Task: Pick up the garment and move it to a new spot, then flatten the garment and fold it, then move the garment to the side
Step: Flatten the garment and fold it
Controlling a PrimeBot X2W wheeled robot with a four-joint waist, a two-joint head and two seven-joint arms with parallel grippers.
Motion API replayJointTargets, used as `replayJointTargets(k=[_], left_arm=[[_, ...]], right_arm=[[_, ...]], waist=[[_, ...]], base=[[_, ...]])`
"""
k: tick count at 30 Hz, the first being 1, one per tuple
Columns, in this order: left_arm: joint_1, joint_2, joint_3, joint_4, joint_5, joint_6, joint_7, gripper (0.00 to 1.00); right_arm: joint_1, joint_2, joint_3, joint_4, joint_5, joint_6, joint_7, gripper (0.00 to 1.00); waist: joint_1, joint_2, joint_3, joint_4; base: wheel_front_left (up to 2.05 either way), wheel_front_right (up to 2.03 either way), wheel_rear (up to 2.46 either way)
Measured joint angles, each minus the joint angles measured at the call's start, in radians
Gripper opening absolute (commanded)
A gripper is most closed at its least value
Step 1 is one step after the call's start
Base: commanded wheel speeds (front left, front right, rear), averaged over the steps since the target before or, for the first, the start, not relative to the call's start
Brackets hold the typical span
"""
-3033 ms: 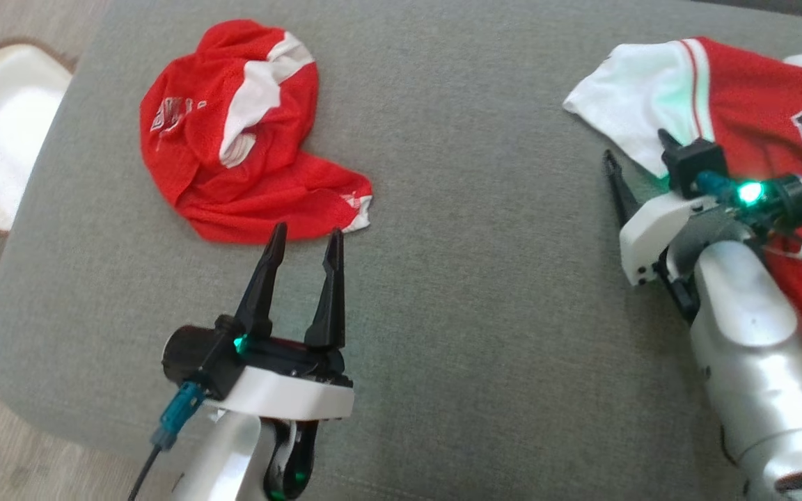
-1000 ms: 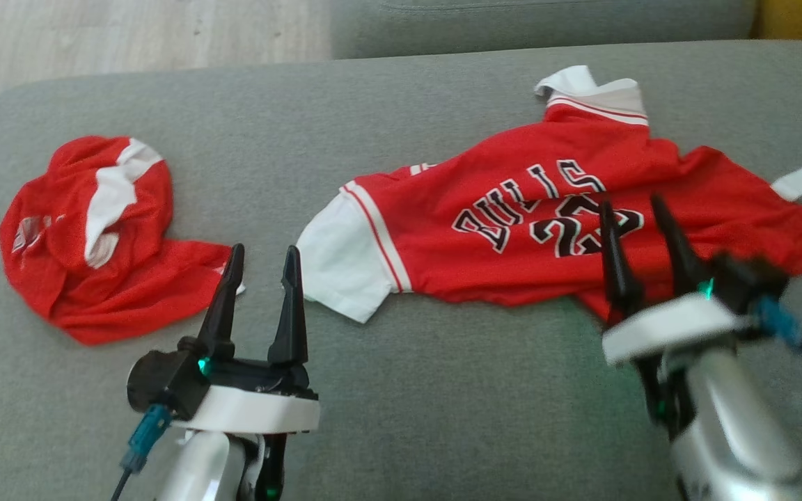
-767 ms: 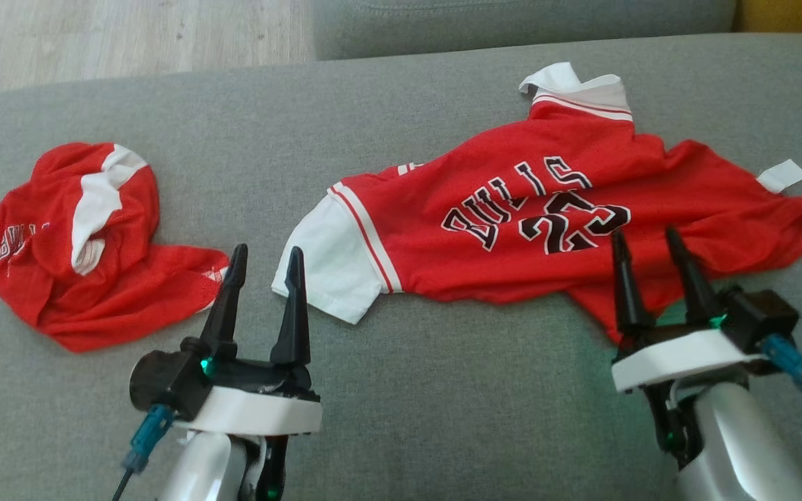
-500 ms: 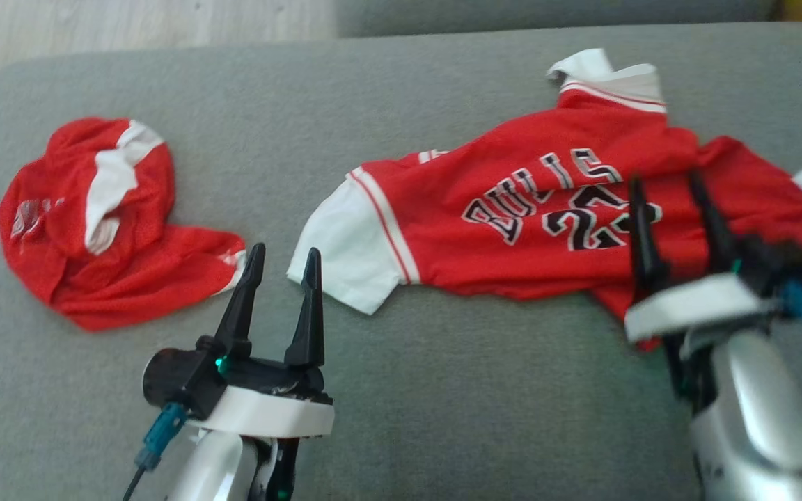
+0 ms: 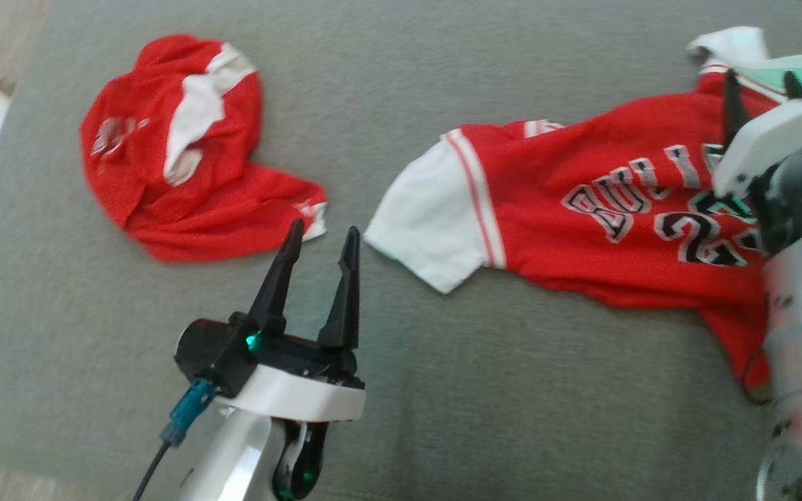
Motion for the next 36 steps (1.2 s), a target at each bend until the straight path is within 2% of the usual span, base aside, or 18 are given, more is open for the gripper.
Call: replayJointTargets(k=[9, 14, 15, 16, 20, 23, 24, 26, 32, 36], left_arm=[[-0.028, 0.000, -0.049, -0.002, -0.023, 0.021, 0.000, 1.00], [-0.030, 0.000, -0.061, -0.008, -0.034, 0.024, 0.000, 1.00], [-0.030, 0.000, -0.062, -0.010, -0.034, 0.027, 0.000, 1.00], [-0.031, 0.000, -0.063, -0.012, -0.034, 0.029, 0.000, 1.00], [-0.032, 0.000, -0.067, -0.014, -0.044, 0.031, 0.000, 1.00], [-0.037, 0.000, -0.067, -0.015, -0.044, 0.031, 0.000, 1.00], [-0.042, 0.000, -0.069, -0.015, -0.044, 0.033, 0.000, 1.00], [-0.050, -0.001, -0.073, -0.016, -0.050, 0.035, 0.000, 1.00], [-0.052, -0.001, -0.092, -0.019, -0.059, 0.036, 0.000, 1.00], [-0.052, -0.001, -0.092, -0.020, -0.069, 0.038, 0.000, 1.00]], right_arm=[[-0.160, -0.068, -0.127, 0.255, -0.101, 0.000, 0.130, 1.00], [-0.213, -0.100, -0.183, 0.306, -0.184, 0.000, 0.174, 1.00], [-0.220, -0.100, -0.200, 0.312, -0.192, 0.000, 0.177, 0.62], [-0.226, -0.100, -0.212, 0.315, -0.202, 0.000, 0.177, 0.00], [-0.234, -0.092, -0.228, 0.325, -0.217, 0.000, 0.123, 0.00], [-0.249, -0.074, -0.220, 0.345, -0.210, 0.000, 0.035, 0.00], [-0.277, -0.063, -0.193, 0.353, -0.198, 0.000, -0.036, 0.00], [-0.319, -0.059, -0.163, 0.359, -0.191, 0.000, -0.102, 0.00], [-0.444, -0.077, -0.093, 0.384, -0.168, 0.000, -0.272, 0.00], [-0.489, -0.104, -0.094, 0.404, -0.167, 0.000, -0.321, 0.00]], waist=[[0.0000, 0.0000, 0.054, 0.102], [-0.0001, 0.0000, 0.075, 0.127], [-0.0001, 0.0000, 0.077, 0.130], [-0.0001, 0.0000, 0.079, 0.132], [-0.0001, 0.0000, 0.083, 0.136], [-0.0001, 0.0000, 0.087, 0.136], [-0.0001, 0.0000, 0.088, 0.137], [-0.0001, 0.0000, 0.090, 0.139], [-0.0001, 0.0000, 0.095, 0.162], [-0.0001, 0.0000, 0.097, 0.178]], base=[[0.00, 0.00, 0.00], [0.00, 0.00, 0.00], [0.00, 0.00, 0.00], [0.00, 0.00, 0.00], [0.00, 0.00, 0.00], [0.00, 0.00, 0.00], [0.00, 0.00, 0.00], [0.00, 0.00, 0.00], [0.00, 0.00, 0.00], [0.00, 0.00, 0.00]])
